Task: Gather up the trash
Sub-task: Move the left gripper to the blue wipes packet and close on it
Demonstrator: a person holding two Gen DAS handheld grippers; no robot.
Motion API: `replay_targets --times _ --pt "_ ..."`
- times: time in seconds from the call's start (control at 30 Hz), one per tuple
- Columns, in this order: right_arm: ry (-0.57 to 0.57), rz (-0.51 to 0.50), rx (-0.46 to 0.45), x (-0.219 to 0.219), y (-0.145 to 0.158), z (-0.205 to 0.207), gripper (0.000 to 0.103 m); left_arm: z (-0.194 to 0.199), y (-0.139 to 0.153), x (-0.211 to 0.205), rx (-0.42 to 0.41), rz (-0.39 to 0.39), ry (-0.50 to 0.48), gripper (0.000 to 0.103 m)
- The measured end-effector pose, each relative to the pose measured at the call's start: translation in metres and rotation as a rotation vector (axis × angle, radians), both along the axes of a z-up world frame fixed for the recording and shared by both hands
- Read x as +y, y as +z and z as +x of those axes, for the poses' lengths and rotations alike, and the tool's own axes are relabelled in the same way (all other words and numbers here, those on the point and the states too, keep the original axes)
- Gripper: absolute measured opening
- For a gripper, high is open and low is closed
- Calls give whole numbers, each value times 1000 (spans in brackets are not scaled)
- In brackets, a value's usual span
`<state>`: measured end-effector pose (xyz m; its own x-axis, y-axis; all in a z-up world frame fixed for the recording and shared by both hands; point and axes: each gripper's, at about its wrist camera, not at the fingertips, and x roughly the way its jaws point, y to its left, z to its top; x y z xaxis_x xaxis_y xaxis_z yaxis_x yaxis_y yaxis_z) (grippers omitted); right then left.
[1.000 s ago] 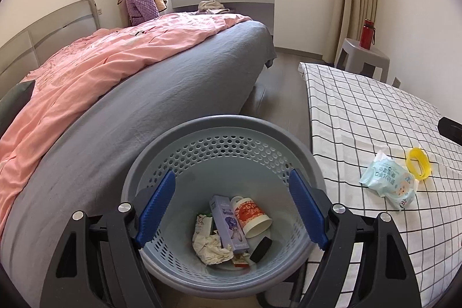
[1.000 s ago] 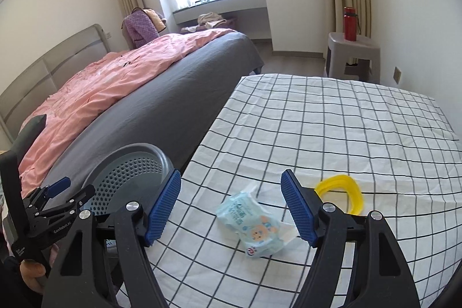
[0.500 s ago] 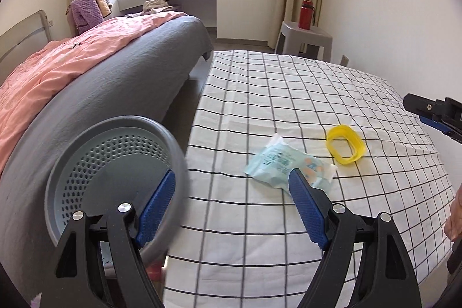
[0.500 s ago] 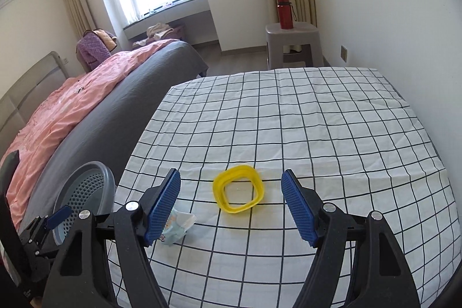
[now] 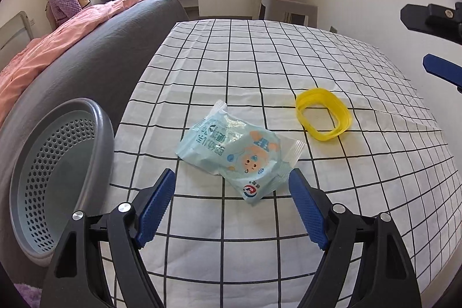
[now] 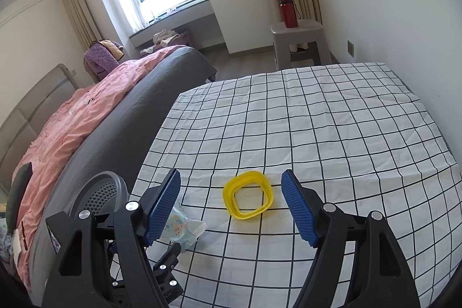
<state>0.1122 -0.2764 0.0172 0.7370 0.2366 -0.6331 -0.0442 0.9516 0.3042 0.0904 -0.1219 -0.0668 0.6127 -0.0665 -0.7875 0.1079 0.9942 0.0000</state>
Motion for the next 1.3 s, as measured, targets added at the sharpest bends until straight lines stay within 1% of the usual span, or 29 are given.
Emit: replay_targets --times 0.13,0.27,0.47,0.67,0.83,1.07,1.17,1.3 --pt "-5 14 6 -5 -2 3 71 7 -9 -10 11 15 -11 77" --pt "-10 27 11 -8 -3 3 71 11 -13 -9 21 19 -2 77" --pt "-4 26 12 -5 -4 4 71 11 -14 13 36 15 41 77" --pt "7 19 13 1 -4 4 71 12 -11 39 33 30 100 77" --pt "0 24 11 0 -3 4 71 17 2 50 43 -2 119 77" --pt "-26 31 -13 -10 6 6 71 41 25 31 75 -60 98 77" --pt "-43 49 -27 -19 10 5 71 58 24 24 127 -88 111 77" --pt "-80 69 -42 -36 15 3 71 79 11 21 216 -139 154 77"
